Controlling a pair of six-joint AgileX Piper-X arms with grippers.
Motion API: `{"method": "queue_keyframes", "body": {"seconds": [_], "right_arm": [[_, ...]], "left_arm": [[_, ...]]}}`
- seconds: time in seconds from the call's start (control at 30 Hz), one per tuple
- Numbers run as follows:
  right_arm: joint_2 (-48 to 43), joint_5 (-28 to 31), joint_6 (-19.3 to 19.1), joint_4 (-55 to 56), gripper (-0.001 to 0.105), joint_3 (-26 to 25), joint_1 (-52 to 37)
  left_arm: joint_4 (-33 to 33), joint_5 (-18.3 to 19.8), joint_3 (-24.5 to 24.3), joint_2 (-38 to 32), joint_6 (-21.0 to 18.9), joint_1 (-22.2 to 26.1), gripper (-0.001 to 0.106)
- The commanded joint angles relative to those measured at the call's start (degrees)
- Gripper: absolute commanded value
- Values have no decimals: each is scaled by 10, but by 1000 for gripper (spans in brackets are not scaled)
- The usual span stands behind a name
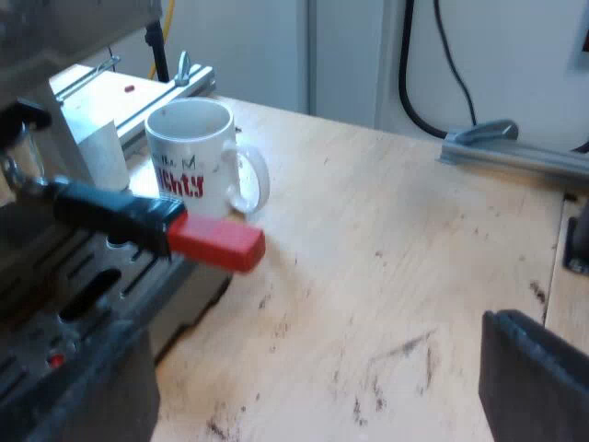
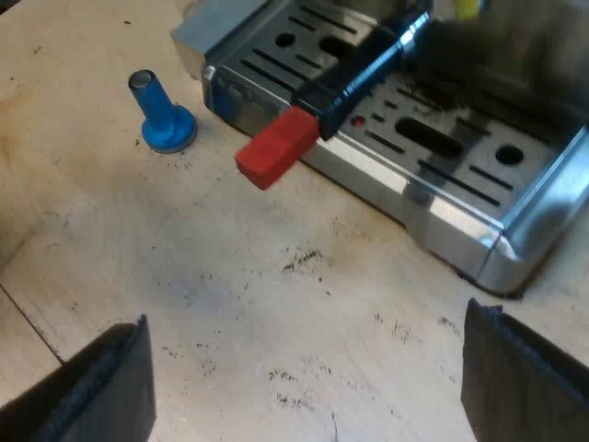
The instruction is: Grind coffee beans and then tamp
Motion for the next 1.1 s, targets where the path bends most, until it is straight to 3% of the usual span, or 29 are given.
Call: {"method": "queue_keyframes", "body": {"seconds": [0.03,0.2,0.33,0.63,0.7,0.8,0.9,1.03,1.1], "right_arm": [[0,49,-4,-22,70,-5,49],[0,96,22,-44,70,3,100],[5,134,46,-81,70,21,137],[52,274,88,-136,70,41,252],[64,318,109,-143,69,40,285],[78,394,143,-160,60,49,347],[84,452,185,-197,59,81,408],[91,532,275,-250,56,140,489],[100,563,282,-288,50,165,515]], "left_arm": [[-69,1,53,1,3,-3,73],[-118,-3,100,1,-15,-3,73],[-153,-44,127,2,-50,-3,73],[-167,-46,130,34,-53,-3,73],[-171,-46,130,46,-53,-3,73],[-185,-46,130,58,-53,-3,73],[-187,-46,130,59,-53,-3,73],[-189,-46,130,59,-53,-3,73],[-189,-46,130,59,-53,-3,73]]}}
